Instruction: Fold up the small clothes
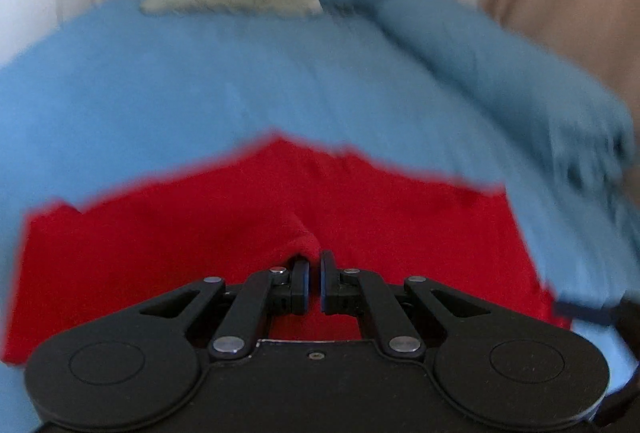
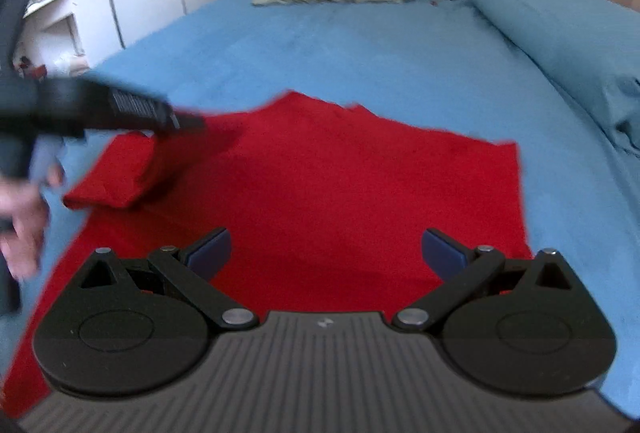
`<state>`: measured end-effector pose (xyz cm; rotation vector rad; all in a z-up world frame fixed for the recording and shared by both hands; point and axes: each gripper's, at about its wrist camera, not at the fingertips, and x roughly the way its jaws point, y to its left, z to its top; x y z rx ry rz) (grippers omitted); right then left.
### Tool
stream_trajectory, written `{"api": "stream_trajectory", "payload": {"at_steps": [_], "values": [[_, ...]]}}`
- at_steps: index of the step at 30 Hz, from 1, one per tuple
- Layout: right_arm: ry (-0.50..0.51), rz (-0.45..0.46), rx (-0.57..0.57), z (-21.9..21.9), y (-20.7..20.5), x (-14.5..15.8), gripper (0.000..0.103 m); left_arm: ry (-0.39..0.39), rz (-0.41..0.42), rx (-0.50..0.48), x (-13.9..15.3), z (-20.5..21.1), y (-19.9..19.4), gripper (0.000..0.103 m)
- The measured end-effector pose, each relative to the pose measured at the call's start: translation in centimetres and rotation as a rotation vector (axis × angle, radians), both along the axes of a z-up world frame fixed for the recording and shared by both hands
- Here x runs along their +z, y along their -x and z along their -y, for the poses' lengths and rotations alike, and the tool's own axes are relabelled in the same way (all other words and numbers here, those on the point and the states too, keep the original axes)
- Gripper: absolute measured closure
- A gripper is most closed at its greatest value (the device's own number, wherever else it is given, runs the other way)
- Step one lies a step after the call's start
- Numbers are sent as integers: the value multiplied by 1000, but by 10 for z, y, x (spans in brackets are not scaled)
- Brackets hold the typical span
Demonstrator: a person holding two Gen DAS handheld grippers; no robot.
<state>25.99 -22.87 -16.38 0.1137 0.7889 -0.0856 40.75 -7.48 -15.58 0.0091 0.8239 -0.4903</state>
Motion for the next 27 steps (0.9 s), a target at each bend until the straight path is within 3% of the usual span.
{"api": "stream_trajectory", "payload": {"at_steps": [5,7,8,9,12,19,25,27], "values": [[-1,-48,-24,24,10,-12,0,-35,-67,-7,-33,17,6,94],[-3,-46,-22,30,10,-13,0,-19,-61,-21,-31,12,13,74],[-4,-43,-22,32,10,-12,0,-6,-59,-27,-29,8,18,54],[-6,-40,-21,32,8,-11,0,5,-50,-28,-25,0,23,44],[-9,-26,-3,28,2,-8,0,-23,-10,-2,-14,-17,32,36],[-13,-1,99,-5,-22,-3,0,-56,4,132,-6,-83,30,35],[159,1,294,-62,-55,-6,0,-94,20,208,-8,-123,29,35],[208,-18,355,-79,-63,-12,6,-86,20,222,-10,-132,31,35]]}}
